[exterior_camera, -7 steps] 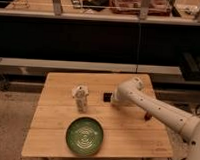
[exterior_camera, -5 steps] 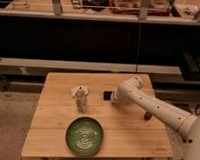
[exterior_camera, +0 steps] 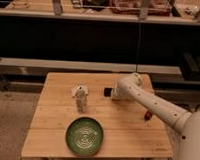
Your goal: Push the eraser across the table
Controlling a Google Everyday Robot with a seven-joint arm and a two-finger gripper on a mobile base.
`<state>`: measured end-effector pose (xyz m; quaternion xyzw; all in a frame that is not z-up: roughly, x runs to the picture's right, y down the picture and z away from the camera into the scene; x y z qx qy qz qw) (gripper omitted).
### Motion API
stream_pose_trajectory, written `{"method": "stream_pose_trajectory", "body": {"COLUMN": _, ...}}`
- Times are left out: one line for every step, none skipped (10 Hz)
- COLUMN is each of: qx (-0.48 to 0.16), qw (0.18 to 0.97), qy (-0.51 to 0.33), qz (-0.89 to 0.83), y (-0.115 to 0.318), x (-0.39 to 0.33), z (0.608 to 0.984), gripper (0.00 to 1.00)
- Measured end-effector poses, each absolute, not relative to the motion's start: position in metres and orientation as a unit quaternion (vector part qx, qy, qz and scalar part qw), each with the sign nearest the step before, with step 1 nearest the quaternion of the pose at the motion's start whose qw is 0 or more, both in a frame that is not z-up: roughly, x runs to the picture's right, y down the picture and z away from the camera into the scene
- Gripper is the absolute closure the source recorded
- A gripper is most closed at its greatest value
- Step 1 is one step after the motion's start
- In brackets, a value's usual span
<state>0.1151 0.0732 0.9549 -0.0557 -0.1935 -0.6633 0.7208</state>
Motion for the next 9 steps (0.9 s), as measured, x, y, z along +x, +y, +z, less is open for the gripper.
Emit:
{"method": "stream_pose_trajectory", "body": {"qx": -0.054, "qw": 0.723, "qy": -0.194, "qz": -0.661, "y": 0.068, "x": 0.114, "z": 0.957, "gripper": 1.0}}
{"method": "stream_pose_trajectory", "body": {"qx": -0.052, "qw": 0.725, "qy": -0.195, "qz": -0.659, "y": 0.061, "x": 0.111, "z": 0.959, "gripper": 1.0}}
{"method": "stream_pose_trajectory", "body": {"qx": -0.051, "qw": 0.726, "qy": -0.196, "qz": -0.657, "y": 0.055, "x": 0.109, "z": 0.962, "gripper": 1.0}}
{"method": "stream_pose_trajectory", "body": {"qx": -0.051, "qw": 0.727, "qy": -0.198, "qz": -0.655, "y": 0.051, "x": 0.108, "z": 0.964, "gripper": 1.0}}
{"method": "stream_pose_trajectory", "body": {"qx": -0.052, "qw": 0.727, "qy": -0.201, "qz": -0.654, "y": 0.047, "x": 0.106, "z": 0.97, "gripper": 1.0}}
{"method": "stream_pose_trajectory", "body": {"qx": -0.052, "qw": 0.726, "qy": -0.208, "qz": -0.653, "y": 0.044, "x": 0.102, "z": 0.98, "gripper": 1.0}}
{"method": "stream_pose_trajectory", "body": {"qx": -0.05, "qw": 0.727, "qy": -0.214, "qz": -0.651, "y": 0.041, "x": 0.099, "z": 0.988, "gripper": 1.0}}
{"method": "stream_pose_trajectory", "body": {"qx": -0.044, "qw": 0.73, "qy": -0.222, "qz": -0.646, "y": 0.035, "x": 0.096, "z": 0.997, "gripper": 1.0}}
{"method": "stream_pose_trajectory", "body": {"qx": -0.029, "qw": 0.733, "qy": -0.23, "qz": -0.64, "y": 0.024, "x": 0.094, "z": 1.008, "gripper": 1.0}}
